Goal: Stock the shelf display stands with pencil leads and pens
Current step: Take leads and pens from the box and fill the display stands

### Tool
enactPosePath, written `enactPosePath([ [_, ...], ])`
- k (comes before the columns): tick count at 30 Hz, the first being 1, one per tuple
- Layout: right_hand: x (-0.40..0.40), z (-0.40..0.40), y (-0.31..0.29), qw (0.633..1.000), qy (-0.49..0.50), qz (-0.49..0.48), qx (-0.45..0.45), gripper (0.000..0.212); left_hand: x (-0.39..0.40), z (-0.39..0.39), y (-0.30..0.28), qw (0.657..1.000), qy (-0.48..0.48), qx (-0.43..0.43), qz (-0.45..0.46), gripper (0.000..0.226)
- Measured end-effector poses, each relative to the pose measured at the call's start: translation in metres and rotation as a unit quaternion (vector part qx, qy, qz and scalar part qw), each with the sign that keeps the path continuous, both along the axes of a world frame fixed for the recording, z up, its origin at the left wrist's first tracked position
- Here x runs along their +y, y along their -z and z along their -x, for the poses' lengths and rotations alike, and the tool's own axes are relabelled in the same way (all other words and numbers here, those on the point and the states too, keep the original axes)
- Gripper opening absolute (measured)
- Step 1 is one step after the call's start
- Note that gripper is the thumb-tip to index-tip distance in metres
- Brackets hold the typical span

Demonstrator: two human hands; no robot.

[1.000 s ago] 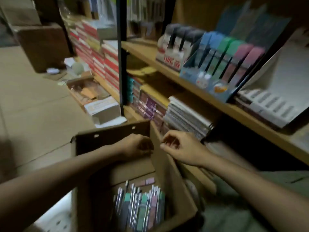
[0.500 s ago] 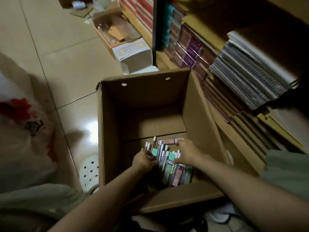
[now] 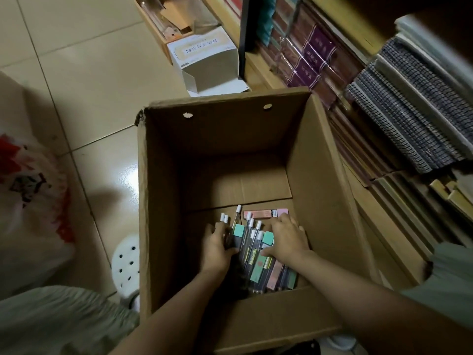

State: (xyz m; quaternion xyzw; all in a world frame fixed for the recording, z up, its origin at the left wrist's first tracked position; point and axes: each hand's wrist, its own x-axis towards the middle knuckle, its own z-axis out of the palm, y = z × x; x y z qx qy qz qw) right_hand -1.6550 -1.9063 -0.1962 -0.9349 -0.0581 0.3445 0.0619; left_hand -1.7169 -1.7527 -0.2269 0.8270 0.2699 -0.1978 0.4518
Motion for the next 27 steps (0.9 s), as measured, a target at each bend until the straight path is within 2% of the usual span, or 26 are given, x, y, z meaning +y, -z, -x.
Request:
enactPosePath([
  [3, 0.0, -0.006, -0.002, 0.991, 0.11, -0.07, 0.022, 0.051, -0.001, -0.002, 0.001, 1.0, 0.019, -0.01, -0.01, 0.054],
  [7, 0.002, -0.014, -0.012, 0.961, 0.224, -0.163, 0.025, 0.039, -0.004, -0.001, 0.004, 0.999, 0.03, 0.007, -0.045, 0.055],
  [11, -0.001, -0.021, -0.019, 0.949, 0.244, -0.198, 0.005, 0.032, -0.004, -0.007, 0.006, 0.991, 0.104, -0.037, -0.08, 0.066],
  [14, -0.003, -0.024, -0.024, 0.949, 0.24, -0.203, -0.005, 0.03, 0.0, -0.021, 0.003, 0.973, 0.192, 0.002, -0.128, 0.067],
  [17, -0.003, -0.023, -0.027, 0.946, 0.247, -0.208, -0.003, 0.028, 0.005, -0.032, 0.002, 0.965, 0.225, 0.019, -0.132, 0.061],
  [24, -0.005, -0.023, -0.028, 0.948, 0.244, -0.202, -0.01, 0.027, 0.006, -0.031, 0.006, 0.982, 0.171, -0.025, -0.072, 0.06],
  [27, -0.008, -0.022, -0.033, 0.946, 0.25, -0.208, -0.017, 0.027, 0.003, -0.029, 0.001, 0.994, 0.095, -0.048, -0.028, 0.052],
])
